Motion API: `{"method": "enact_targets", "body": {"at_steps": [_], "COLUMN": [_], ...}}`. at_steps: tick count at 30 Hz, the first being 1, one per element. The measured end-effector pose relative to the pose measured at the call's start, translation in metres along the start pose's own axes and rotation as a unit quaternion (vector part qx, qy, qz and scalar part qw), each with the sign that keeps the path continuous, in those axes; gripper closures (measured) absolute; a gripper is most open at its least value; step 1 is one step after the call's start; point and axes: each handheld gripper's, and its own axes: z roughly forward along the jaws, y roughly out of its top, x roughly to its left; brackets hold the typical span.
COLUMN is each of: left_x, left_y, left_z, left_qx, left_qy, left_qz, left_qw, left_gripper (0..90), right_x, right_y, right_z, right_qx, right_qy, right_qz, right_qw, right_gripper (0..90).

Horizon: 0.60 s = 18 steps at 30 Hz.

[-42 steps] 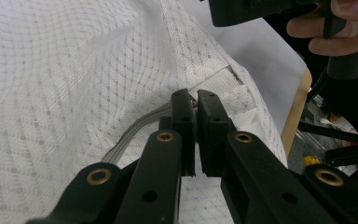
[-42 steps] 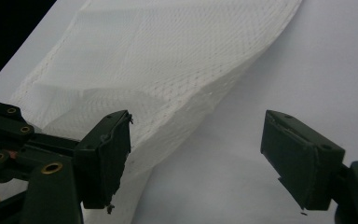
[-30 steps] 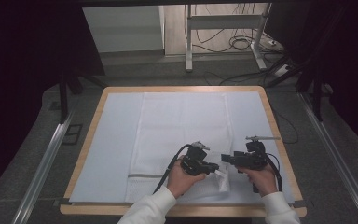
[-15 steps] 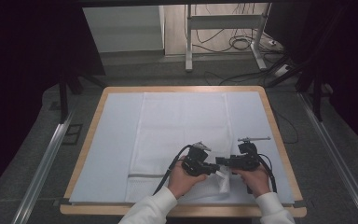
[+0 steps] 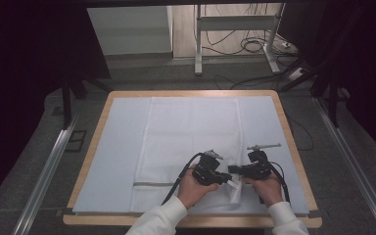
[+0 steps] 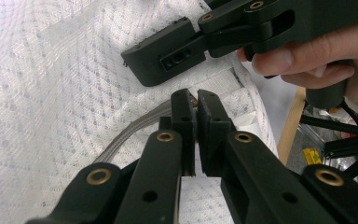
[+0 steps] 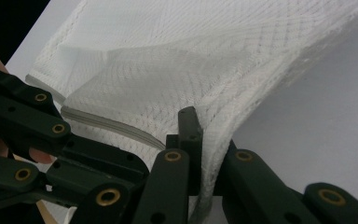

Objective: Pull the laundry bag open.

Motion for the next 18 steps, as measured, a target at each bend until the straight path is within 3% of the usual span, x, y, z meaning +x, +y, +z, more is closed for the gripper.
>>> {"method": "enact_targets", "body": {"at_steps": [18], "left_x": [0.0050], "left_y": [-0.0015], "left_z": [0.0004], "left_qx": [0.007], "left_qy": [-0.005], "left_qz": [-0.008], "left_qw": [0.9999], "left_gripper": [86.9], "right_x": [-0.0045], "right_y": [-0.0010], "right_z": [-0.0048], "right_qx": [-0.009], "right_qy": [0.014], "right_qz": [0.002], "right_qw": [0.9999], "right_gripper": [88.4]}}
